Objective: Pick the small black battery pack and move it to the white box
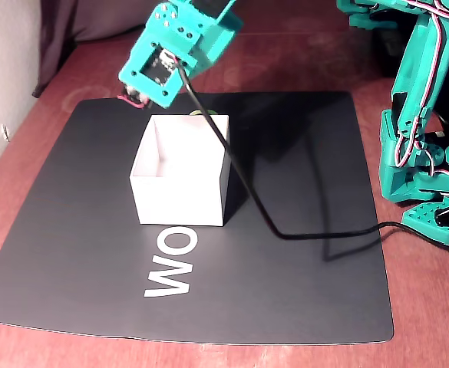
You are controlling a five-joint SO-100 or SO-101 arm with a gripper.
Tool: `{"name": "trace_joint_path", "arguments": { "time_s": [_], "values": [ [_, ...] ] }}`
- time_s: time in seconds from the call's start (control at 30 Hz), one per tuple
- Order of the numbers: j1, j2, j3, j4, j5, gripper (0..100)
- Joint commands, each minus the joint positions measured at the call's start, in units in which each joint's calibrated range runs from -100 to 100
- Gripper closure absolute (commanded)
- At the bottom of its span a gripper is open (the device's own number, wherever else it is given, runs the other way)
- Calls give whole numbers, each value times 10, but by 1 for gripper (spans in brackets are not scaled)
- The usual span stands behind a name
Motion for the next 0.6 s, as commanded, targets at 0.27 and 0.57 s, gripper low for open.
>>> {"name": "trace_joint_path", "arguments": {
  "time_s": [0.27, 0.57],
  "values": [
    [18, -23, 87, -4, 2, 94],
    [20, -22, 160, -62, 3, 94]
  ]
}}
